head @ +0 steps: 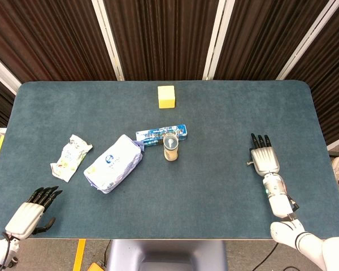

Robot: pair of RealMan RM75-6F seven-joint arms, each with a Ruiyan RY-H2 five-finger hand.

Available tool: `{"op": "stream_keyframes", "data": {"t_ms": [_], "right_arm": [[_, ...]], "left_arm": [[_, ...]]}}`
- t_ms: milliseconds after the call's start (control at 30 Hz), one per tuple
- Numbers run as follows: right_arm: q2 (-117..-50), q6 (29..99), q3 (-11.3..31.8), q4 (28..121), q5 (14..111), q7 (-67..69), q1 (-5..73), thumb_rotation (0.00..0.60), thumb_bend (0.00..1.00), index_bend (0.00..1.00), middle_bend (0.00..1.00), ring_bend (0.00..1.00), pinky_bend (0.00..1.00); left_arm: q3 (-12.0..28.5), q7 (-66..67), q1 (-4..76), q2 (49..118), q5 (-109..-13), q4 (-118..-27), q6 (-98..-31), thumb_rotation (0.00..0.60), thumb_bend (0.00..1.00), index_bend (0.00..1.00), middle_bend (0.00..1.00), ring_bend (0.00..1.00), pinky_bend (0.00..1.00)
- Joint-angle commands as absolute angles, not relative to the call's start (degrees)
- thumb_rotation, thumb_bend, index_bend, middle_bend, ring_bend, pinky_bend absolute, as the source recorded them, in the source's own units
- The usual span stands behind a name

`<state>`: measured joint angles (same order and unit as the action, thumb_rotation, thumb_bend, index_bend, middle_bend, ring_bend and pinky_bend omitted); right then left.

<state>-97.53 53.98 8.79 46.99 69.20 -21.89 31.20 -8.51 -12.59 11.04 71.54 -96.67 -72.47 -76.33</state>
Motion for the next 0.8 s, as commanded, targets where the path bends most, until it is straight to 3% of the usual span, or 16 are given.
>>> {"op": "stream_keyframes", "data": {"t_ms": [33, 533, 800], "right_arm": [[-97.47, 53.71, 8.67, 46.81, 69.10, -22.03, 31.08, 0.600, 0.38, 0.61, 0.08, 0.00, 0.00], [-98.13, 53.65, 8.98, 46.14, 68.81, -21.79, 30.96, 0.600, 0.41, 0.69, 0.11, 0.00, 0.00], [-96.00, 58.08, 8.09, 47.23, 71.46, -26.06, 30.73, 0.600, 0.46, 0.74, 0.13, 0.00, 0.00]], "left_arm": [[-8.52, -12.54, 11.05, 71.56, -96.61, -72.44, -76.31, 0.600, 0.44, 0.00, 0.00, 0.00, 0.05], [-8.60, -12.27, 11.03, 71.53, -96.35, -72.56, -76.32, 0.600, 0.44, 0.00, 0.00, 0.00, 0.05], [-8.83, -12.14, 11.06, 71.44, -96.70, -72.81, -76.48, 0.600, 0.44, 0.00, 0.00, 0.00, 0.05]]}}
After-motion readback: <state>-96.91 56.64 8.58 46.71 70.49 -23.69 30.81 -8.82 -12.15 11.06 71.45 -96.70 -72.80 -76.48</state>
